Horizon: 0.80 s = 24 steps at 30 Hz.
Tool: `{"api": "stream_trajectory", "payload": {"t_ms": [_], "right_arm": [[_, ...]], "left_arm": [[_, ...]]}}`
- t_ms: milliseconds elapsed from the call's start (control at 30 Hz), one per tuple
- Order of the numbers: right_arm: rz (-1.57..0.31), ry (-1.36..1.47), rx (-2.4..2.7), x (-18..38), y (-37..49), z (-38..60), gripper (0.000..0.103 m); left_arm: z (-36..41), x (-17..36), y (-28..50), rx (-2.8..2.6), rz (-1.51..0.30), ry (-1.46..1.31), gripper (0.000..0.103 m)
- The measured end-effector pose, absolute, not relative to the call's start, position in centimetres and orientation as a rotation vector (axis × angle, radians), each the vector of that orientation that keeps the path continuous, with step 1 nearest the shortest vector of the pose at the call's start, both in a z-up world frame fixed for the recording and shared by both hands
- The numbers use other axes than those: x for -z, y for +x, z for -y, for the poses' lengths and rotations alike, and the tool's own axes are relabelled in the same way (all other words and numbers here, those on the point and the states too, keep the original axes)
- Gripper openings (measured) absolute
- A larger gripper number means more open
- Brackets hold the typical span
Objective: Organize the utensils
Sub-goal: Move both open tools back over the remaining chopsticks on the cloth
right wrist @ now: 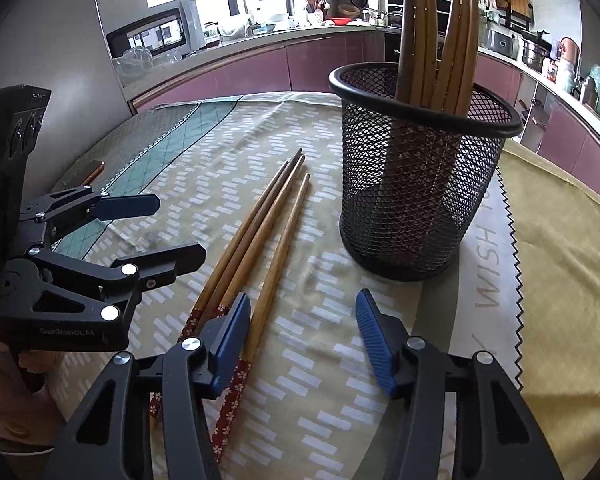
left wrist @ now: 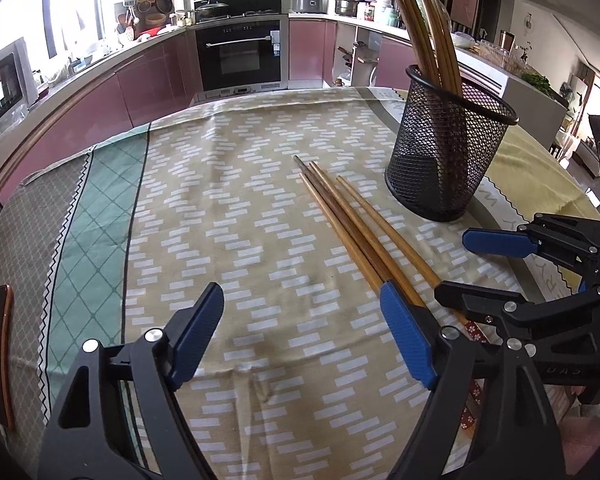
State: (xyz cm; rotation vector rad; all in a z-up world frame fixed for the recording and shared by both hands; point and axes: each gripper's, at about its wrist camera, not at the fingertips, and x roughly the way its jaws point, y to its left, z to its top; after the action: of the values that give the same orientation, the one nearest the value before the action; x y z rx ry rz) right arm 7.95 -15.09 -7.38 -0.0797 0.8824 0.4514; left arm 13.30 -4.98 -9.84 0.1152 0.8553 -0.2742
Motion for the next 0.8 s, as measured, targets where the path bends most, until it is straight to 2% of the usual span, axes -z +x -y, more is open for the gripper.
{"api": "stream_trajectory", "payload": {"t_ms": [400,700,800], "right_arm": [[-0.885,-0.049,-0.47,7.4,8.1,15.7,0.05],[-0.886,-0.064,-0.471,7.3,8.2,15.6,0.05],[-0.887,-0.065,-0.474,7.3,8.2,15.4,0.05]], "left_arm": [[6.3,10.4,14.0,0.296,-0.879,0.138,0.075],[6.0,10.4,13.9,0.289,-0.891,0.153,0.058],[6.0,10.5,14.2,0.287,-0.907,0.139,0.058]]}}
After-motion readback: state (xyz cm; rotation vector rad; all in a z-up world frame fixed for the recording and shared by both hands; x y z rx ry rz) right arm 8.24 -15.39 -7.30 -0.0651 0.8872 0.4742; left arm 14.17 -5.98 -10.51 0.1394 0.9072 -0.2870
